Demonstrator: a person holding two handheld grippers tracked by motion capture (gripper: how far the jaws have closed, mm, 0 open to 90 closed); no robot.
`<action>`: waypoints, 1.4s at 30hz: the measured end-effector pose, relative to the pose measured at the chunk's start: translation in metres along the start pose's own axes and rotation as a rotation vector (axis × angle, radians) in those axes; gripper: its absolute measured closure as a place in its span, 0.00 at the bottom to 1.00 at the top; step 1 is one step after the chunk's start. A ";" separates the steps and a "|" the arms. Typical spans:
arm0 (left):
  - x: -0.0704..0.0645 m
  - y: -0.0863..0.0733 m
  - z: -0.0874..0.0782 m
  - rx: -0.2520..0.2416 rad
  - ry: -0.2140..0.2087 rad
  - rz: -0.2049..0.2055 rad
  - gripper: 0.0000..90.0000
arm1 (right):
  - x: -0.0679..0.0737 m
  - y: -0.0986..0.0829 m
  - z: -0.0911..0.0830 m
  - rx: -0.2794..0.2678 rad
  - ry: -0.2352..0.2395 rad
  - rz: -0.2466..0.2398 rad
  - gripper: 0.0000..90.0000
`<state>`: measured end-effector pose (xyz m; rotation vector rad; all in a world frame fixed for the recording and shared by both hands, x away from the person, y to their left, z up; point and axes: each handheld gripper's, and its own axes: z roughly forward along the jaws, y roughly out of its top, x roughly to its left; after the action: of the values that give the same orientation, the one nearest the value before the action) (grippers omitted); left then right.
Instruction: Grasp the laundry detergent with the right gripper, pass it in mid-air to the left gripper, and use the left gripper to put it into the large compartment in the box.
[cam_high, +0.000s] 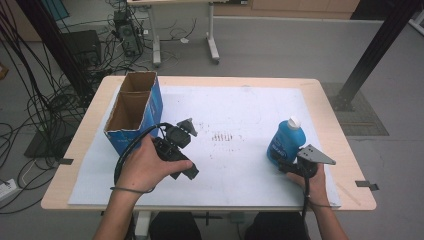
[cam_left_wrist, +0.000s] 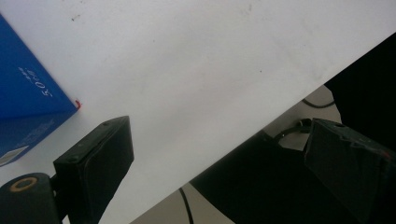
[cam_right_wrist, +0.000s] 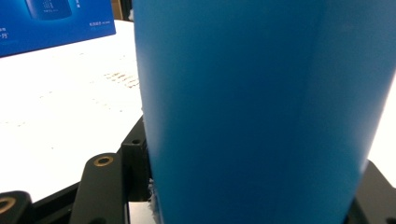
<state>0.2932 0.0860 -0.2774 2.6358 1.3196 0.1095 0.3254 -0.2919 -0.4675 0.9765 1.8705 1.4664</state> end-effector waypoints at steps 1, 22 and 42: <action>0.000 0.000 0.000 -0.001 -0.001 0.002 0.09 | 0.000 0.000 0.000 0.000 0.000 -0.001 0.44; 0.000 0.004 0.002 0.000 -0.005 0.009 0.09 | 0.000 0.000 0.000 -0.001 0.000 0.000 0.44; -0.001 0.007 0.003 0.003 -0.008 0.012 0.09 | 0.000 0.000 0.000 -0.001 0.000 -0.001 0.44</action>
<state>0.2987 0.0810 -0.2791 2.6443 1.3034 0.0982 0.3253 -0.2919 -0.4678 0.9756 1.8695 1.4667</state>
